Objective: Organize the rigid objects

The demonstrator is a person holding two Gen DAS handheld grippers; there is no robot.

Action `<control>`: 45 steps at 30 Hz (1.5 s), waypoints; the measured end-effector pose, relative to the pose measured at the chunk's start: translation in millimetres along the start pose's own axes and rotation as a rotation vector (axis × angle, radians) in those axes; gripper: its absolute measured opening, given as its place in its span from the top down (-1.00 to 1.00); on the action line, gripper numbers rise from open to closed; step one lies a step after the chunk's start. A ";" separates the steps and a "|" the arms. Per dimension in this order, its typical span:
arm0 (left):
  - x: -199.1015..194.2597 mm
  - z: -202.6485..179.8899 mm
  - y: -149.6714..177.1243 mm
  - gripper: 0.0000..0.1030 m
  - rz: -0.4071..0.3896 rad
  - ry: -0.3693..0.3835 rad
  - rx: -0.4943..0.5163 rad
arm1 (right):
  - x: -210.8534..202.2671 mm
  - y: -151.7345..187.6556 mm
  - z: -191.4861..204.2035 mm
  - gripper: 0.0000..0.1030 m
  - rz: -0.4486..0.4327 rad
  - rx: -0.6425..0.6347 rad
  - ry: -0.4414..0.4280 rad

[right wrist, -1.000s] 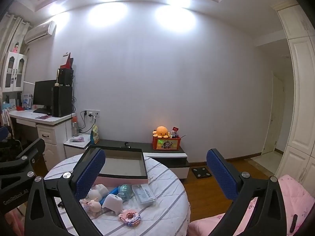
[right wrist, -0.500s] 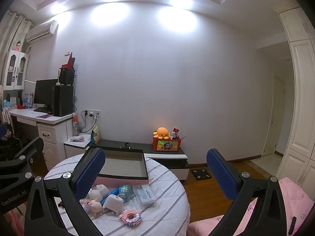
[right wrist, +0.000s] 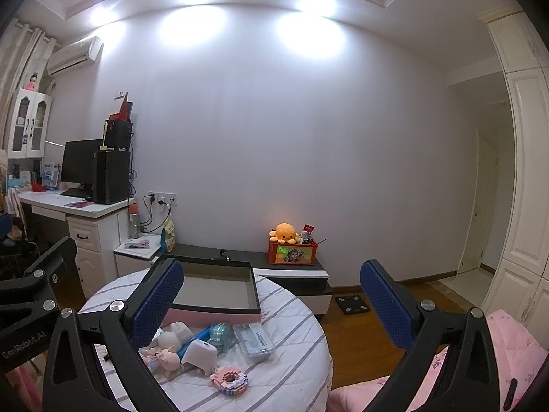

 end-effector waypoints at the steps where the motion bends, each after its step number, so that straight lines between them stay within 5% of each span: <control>1: -0.3 0.2 0.1 -1.00 0.002 0.000 0.003 | 0.1 0.4 0.0 -1.00 -0.001 -0.001 0.000; 45: 1.0 9.7 5.3 -1.00 0.006 -0.030 0.017 | 4.0 -2.2 15.8 -1.00 0.011 -0.010 -0.026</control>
Point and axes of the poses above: each gripper's, at about its wrist camera, not at the fingertips, and x roughly the way its jaws point, z to its left, y to its underside, the point moved 7 cm from there along x, roughly the way its jaws point, and after that the axes turned 6 degrees about -y, right-handed, at the moved point
